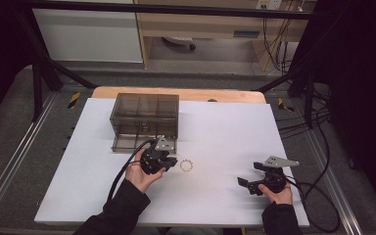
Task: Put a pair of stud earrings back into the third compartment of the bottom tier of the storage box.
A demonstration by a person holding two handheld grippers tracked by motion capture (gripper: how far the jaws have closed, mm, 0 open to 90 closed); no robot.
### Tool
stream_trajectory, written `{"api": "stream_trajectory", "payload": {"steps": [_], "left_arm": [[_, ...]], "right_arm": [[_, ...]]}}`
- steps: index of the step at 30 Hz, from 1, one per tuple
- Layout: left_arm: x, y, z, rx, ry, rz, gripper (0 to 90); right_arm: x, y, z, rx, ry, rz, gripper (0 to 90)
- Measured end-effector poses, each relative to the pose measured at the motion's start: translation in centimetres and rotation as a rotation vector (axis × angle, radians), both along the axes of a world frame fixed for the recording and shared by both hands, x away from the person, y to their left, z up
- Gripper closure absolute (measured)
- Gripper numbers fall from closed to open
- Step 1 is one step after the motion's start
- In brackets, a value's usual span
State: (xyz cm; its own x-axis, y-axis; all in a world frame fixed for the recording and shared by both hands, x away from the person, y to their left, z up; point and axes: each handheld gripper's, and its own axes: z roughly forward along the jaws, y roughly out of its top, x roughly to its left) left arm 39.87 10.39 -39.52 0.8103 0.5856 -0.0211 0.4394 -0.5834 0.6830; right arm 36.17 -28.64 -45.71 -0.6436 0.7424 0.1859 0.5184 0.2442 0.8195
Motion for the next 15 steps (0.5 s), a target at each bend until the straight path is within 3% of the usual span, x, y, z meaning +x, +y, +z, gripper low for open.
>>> {"api": "stream_trajectory", "payload": {"steps": [15], "left_arm": [[0.7,1.6,1.3,0.000,-0.017,0.037,85.5]], "right_arm": [[0.0,0.0,0.0,-0.001,0.001,0.000,0.8]]}}
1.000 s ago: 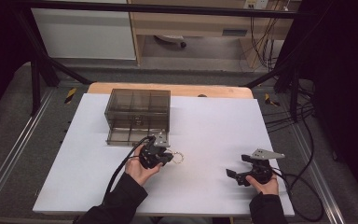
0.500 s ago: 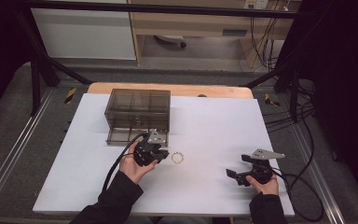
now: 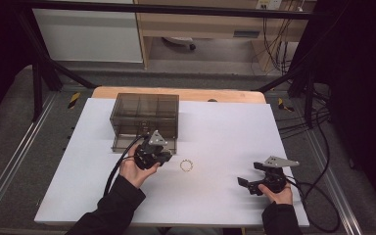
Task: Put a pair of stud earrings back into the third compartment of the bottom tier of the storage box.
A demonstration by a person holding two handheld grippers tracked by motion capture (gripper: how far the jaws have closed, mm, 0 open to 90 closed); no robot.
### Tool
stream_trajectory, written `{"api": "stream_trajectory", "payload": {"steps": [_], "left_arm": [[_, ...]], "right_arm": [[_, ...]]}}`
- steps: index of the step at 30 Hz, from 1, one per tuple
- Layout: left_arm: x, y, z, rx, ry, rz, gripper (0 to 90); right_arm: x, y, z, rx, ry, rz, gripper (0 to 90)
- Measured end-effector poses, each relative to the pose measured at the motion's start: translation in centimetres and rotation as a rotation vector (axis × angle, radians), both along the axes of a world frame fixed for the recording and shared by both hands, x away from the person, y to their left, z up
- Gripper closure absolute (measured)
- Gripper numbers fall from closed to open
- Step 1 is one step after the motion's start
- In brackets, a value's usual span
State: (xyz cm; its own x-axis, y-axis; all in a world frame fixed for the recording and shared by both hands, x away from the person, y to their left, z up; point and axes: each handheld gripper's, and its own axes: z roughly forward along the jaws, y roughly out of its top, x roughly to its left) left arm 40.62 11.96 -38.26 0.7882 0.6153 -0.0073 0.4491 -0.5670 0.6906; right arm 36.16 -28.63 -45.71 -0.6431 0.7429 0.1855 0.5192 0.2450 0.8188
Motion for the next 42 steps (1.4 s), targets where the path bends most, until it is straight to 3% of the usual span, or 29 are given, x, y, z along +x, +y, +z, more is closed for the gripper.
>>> {"api": "stream_trajectory", "payload": {"steps": [22,42], "left_arm": [[1.9,1.6,1.4,0.014,-0.016,0.058,85.5],[4.4,2.2,0.2,0.015,-0.007,0.124,85.5]], "right_arm": [[0.0,0.0,0.0,-0.001,-0.001,0.000,0.7],[0.0,0.0,0.0,-0.003,0.000,0.001,0.7]]}}
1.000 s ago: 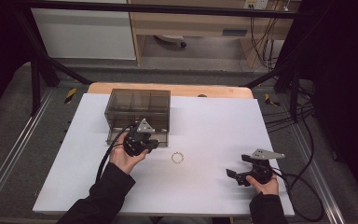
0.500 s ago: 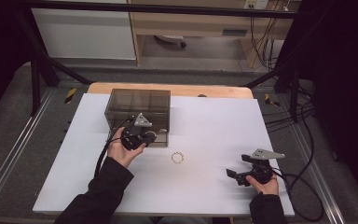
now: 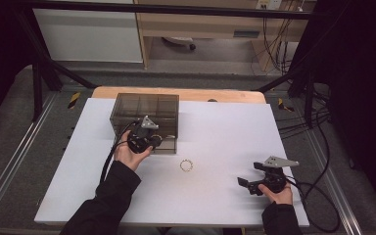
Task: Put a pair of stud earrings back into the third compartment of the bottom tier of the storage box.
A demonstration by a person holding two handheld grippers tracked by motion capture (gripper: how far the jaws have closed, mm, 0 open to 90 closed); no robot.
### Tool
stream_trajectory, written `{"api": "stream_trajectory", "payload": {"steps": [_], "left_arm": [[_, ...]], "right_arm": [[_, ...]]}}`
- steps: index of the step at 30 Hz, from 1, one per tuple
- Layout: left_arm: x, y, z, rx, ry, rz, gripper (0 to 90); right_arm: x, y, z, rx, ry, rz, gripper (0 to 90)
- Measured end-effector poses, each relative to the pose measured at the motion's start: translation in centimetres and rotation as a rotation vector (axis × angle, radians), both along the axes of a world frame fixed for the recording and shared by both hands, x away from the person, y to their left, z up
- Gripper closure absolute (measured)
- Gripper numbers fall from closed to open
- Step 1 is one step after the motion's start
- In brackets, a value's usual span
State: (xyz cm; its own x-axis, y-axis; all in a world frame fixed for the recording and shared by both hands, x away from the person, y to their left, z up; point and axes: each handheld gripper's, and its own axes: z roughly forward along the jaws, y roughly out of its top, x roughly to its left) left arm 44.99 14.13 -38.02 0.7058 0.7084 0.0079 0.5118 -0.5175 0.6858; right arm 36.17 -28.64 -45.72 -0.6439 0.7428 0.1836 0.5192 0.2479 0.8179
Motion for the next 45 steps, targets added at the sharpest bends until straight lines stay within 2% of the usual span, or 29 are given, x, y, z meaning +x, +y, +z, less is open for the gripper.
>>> {"api": "stream_trajectory", "payload": {"steps": [20,29,41,45], "left_arm": [[1.7,-1.1,-2.1,0.000,0.014,0.011,85.5],[2.1,-1.7,-2.9,0.006,0.012,0.000,85.5],[2.5,-2.5,-4.3,0.029,0.037,-0.013,85.5],[2.6,-2.6,-4.6,0.026,0.044,-0.004,85.5]], "right_arm": [[0.0,0.0,0.0,0.002,0.001,0.000,0.7],[0.0,0.0,0.0,0.000,0.000,0.000,0.7],[0.0,0.0,0.0,0.000,-0.002,0.000,0.8],[0.0,0.0,0.0,0.000,-0.001,0.001,0.7]]}}
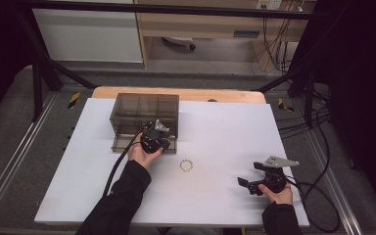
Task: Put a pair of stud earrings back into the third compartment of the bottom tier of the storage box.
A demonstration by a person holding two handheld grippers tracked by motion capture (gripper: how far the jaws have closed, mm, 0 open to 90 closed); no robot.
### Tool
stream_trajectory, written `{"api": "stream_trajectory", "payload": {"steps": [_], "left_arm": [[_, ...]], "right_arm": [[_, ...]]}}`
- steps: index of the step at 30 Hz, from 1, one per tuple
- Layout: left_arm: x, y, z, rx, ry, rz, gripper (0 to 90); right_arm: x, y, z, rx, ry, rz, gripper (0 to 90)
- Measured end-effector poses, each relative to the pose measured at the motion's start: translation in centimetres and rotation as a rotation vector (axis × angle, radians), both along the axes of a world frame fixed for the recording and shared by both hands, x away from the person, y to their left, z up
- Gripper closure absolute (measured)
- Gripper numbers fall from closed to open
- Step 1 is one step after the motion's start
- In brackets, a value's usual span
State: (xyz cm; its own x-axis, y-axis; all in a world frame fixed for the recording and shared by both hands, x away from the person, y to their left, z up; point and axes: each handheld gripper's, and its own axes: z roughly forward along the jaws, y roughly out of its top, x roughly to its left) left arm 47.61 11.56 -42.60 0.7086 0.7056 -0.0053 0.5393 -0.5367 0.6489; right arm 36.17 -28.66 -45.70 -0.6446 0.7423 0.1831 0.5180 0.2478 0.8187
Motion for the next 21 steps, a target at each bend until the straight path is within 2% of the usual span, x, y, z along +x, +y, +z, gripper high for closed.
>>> {"api": "stream_trajectory", "payload": {"steps": [6,13,21], "left_arm": [[0.1,0.1,0.1,-0.008,-0.004,0.009,84.1],[-0.3,0.7,1.2,-0.014,-0.032,0.020,73.1],[-1.3,1.2,2.4,-0.022,-0.026,0.022,56.9]], "right_arm": [[0.0,0.0,0.0,0.001,0.000,0.000,0.8],[0.0,0.0,0.0,0.000,0.000,-0.001,0.8],[0.0,0.0,0.0,0.001,0.001,-0.001,0.8]]}}
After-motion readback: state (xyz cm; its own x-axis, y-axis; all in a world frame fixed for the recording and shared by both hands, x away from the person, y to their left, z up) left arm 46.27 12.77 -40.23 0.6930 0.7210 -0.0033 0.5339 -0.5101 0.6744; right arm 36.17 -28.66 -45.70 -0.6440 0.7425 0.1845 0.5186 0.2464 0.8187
